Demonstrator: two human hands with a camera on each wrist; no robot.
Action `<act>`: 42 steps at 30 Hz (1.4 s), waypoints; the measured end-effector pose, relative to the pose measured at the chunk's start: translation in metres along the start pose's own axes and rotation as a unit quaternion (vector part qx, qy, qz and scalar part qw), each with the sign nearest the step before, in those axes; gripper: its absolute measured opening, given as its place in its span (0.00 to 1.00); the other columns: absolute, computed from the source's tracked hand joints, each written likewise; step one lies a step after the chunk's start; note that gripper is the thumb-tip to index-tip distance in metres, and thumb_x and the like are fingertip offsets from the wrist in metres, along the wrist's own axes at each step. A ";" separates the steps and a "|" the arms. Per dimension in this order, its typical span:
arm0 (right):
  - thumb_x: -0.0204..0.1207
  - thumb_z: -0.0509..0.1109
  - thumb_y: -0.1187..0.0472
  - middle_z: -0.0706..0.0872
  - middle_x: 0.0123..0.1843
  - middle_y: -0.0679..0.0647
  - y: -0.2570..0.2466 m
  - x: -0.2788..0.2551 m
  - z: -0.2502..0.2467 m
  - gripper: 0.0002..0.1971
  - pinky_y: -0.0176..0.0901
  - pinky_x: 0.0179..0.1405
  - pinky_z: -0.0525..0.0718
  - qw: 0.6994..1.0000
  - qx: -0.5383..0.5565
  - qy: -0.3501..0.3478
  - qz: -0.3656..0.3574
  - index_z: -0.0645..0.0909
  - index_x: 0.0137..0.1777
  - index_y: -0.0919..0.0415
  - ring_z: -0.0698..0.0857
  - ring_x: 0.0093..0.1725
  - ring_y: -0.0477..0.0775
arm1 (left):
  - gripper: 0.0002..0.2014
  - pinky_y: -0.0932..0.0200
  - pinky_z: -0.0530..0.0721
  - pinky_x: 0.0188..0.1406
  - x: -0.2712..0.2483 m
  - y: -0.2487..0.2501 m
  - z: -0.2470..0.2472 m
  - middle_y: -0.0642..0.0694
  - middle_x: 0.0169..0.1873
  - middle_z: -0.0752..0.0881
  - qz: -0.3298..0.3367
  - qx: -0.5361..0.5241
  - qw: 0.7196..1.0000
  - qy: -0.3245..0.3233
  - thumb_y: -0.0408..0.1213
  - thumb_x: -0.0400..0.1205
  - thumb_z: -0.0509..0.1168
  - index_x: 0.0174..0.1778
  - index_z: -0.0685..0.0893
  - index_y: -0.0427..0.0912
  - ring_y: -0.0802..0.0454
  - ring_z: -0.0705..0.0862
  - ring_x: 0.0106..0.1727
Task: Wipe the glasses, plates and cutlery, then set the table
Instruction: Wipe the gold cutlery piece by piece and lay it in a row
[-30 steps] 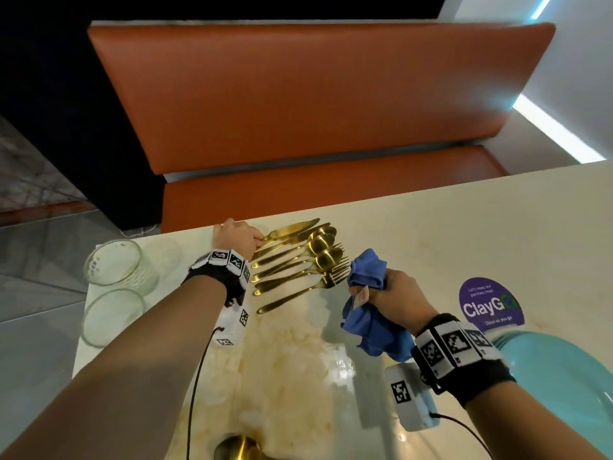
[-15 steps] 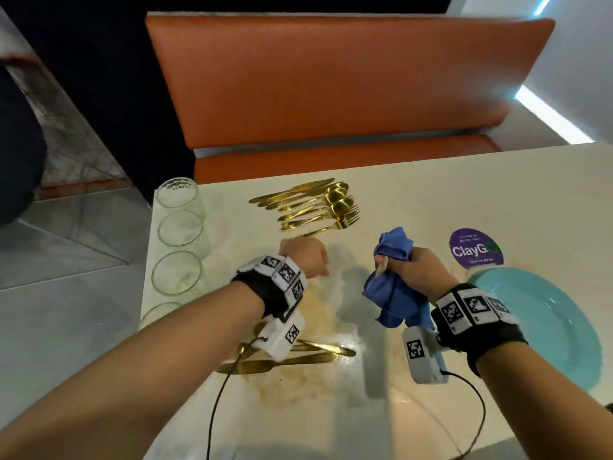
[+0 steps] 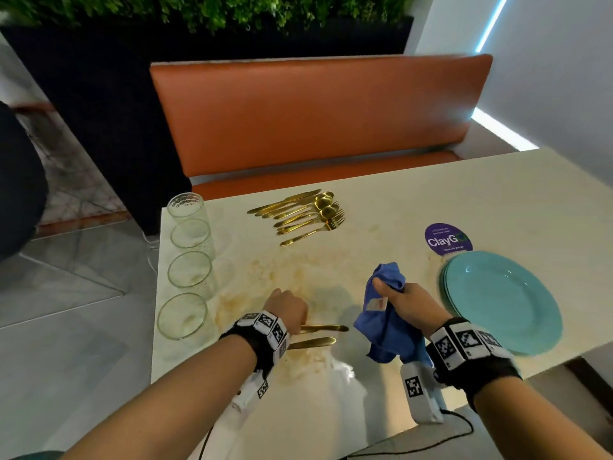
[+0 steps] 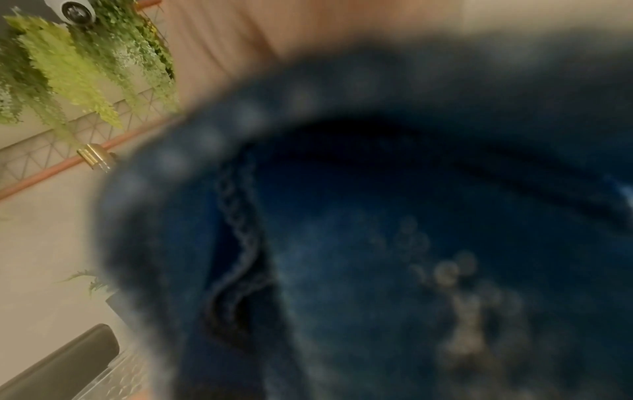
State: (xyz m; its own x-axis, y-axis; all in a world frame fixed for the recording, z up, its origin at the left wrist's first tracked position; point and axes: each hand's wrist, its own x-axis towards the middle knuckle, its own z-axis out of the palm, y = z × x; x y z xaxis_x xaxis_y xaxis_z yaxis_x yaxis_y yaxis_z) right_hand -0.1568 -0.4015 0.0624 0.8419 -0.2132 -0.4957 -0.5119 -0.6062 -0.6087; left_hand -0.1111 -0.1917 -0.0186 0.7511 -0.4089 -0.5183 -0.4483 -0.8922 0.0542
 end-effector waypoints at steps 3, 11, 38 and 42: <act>0.81 0.56 0.41 0.84 0.49 0.62 0.009 -0.010 -0.001 0.23 0.43 0.47 0.73 1.000 -0.011 0.003 0.001 0.79 0.46 0.62 0.80 0.48 0.59 | 0.12 0.52 0.67 0.67 -0.001 -0.003 -0.012 0.47 0.55 0.86 -0.023 -0.042 0.998 0.033 0.39 0.84 0.58 0.56 0.87 0.48 0.45 0.78 0.62; 0.80 0.63 0.49 0.86 0.41 0.54 -0.005 -0.029 0.005 0.13 0.47 0.51 0.79 0.990 0.126 -0.065 -0.018 0.80 0.38 0.54 0.83 0.43 0.54 | 0.05 0.51 0.81 0.59 -0.009 0.016 -0.074 0.46 0.51 0.87 -0.066 -0.439 0.885 0.137 0.38 0.77 0.71 0.44 0.83 0.43 0.47 0.84 0.55; 0.77 0.68 0.53 0.83 0.38 0.54 -0.061 0.020 0.000 0.11 0.41 0.39 0.76 0.995 -0.003 0.015 -0.099 0.79 0.36 0.57 0.81 0.42 0.54 | 0.06 0.54 0.77 0.55 0.001 0.016 -0.109 0.42 0.49 0.85 -0.100 -0.688 0.692 0.195 0.37 0.79 0.70 0.48 0.83 0.40 0.48 0.80 0.51; 0.76 0.68 0.60 0.82 0.39 0.53 -0.062 0.029 -0.021 0.10 0.41 0.43 0.76 0.993 -0.035 -0.034 -0.109 0.75 0.34 0.50 0.80 0.45 0.54 | 0.27 0.44 0.75 0.69 0.003 -0.018 -0.121 0.47 0.66 0.79 -0.114 -0.545 0.793 0.248 0.48 0.76 0.72 0.68 0.73 0.45 0.45 0.77 0.67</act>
State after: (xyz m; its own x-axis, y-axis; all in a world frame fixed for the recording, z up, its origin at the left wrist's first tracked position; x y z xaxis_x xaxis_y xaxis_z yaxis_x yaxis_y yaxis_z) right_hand -0.0970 -0.3857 0.0985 0.9166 -0.0199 -0.3993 -0.3035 -0.6849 -0.6625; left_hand -0.0418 -0.2003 0.0822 0.9718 0.0035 -0.2356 0.2085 -0.4788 0.8528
